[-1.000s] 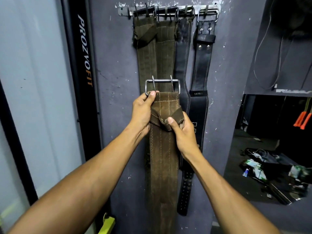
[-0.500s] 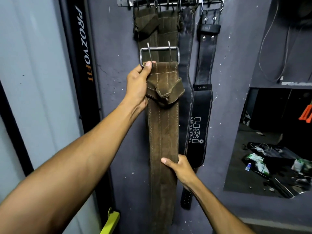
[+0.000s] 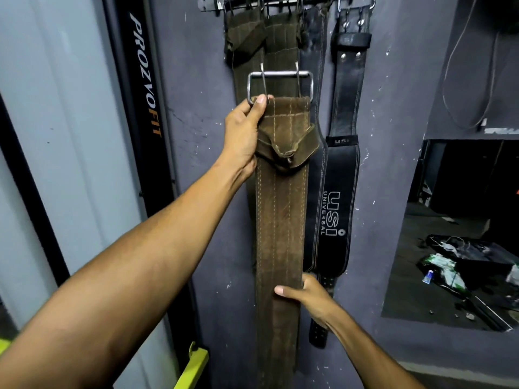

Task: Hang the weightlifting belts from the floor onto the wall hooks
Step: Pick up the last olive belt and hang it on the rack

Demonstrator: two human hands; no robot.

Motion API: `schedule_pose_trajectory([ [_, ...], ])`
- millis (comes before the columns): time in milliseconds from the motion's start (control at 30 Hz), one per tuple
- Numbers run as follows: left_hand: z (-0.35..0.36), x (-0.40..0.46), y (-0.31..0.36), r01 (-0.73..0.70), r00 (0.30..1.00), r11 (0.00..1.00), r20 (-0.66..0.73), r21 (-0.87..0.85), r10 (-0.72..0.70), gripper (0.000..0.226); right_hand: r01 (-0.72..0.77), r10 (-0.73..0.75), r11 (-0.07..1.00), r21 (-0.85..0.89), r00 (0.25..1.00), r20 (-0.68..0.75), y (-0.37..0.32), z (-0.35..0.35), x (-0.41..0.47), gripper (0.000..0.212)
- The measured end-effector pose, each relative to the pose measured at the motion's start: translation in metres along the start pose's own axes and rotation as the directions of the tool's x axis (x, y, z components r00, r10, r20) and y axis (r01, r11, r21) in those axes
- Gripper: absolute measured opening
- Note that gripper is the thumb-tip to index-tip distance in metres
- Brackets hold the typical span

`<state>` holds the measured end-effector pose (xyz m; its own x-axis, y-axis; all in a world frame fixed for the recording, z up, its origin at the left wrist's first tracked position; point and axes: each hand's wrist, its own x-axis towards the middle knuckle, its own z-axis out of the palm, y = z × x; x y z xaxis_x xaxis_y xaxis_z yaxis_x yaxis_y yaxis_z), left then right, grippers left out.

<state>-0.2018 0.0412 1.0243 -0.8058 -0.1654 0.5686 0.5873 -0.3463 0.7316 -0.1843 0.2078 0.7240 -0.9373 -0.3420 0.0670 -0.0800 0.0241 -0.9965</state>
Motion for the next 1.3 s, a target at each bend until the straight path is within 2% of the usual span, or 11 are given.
schedule_pose_trajectory([
  [100, -0.003, -0.002, -0.014, 0.035, 0.999, 0.999, -0.02, 0.017, -0.035, 0.019, 0.151, -0.155, 0.983, 0.106, 0.987, 0.037, -0.06, -0.014, 0.009, 0.05],
  [167, -0.001, -0.007, -0.024, 0.047, 0.998, 0.998, -0.039, 0.039, -0.046, 0.021, 0.262, -0.261, 0.964, 0.042, 0.965, -0.012, -0.114, -0.021, 0.016, 0.072],
  [200, 0.001, -0.01, -0.029, 0.045, 0.998, 0.997, -0.048, 0.055, -0.042, 0.021, 0.333, -0.334, 0.943, -0.014, 0.941, -0.054, -0.141, -0.023, 0.02, 0.072],
  [267, 0.005, -0.015, -0.037, 0.018, 0.998, 0.997, -0.069, 0.079, -0.013, 0.017, 0.476, -0.49, 0.871, -0.121, 0.858, -0.15, -0.187, -0.024, 0.03, 0.054],
  [333, 0.008, -0.018, -0.039, -0.014, 0.996, 0.996, -0.09, 0.091, 0.022, 0.021, 0.536, -0.581, 0.812, -0.233, 0.779, -0.235, -0.213, -0.023, 0.04, 0.051],
  [533, 0.006, -0.014, -0.03, -0.06, 0.99, 0.993, -0.123, 0.106, 0.073, 0.039, 0.599, -0.685, 0.723, -0.344, 0.686, -0.246, -0.234, -0.016, 0.062, 0.058],
  [633, -0.002, -0.005, -0.025, -0.095, 0.987, 0.987, -0.12, 0.133, 0.111, 0.037, 0.642, -0.723, 0.685, -0.343, 0.657, -0.213, -0.247, -0.005, 0.074, 0.059],
  [733, -0.016, 0.02, -0.021, -0.162, 0.974, 0.969, -0.126, 0.186, 0.187, 0.033, 0.684, -0.788, 0.61, -0.4, 0.578, -0.212, -0.261, 0.009, 0.1, 0.059],
  [933, -0.064, 0.094, -0.006, -0.282, 0.949, 0.874, -0.019, 0.396, 0.315, 0.051, 0.722, -0.871, 0.487, -0.491, 0.445, -0.209, -0.298, 0.042, 0.172, 0.064],
  [1100, -0.094, 0.176, 0.029, -0.431, 0.889, 0.753, 0.089, 0.497, 0.449, 0.052, 0.744, -0.922, 0.387, -0.544, 0.329, -0.206, -0.357, 0.063, 0.233, 0.066],
  [1300, -0.105, 0.281, 0.074, -0.485, 0.841, 0.659, 0.1, 0.575, 0.531, 0.037, 0.66, -0.908, 0.417, -0.625, 0.335, -0.253, -0.439, 0.089, 0.289, 0.067],
])
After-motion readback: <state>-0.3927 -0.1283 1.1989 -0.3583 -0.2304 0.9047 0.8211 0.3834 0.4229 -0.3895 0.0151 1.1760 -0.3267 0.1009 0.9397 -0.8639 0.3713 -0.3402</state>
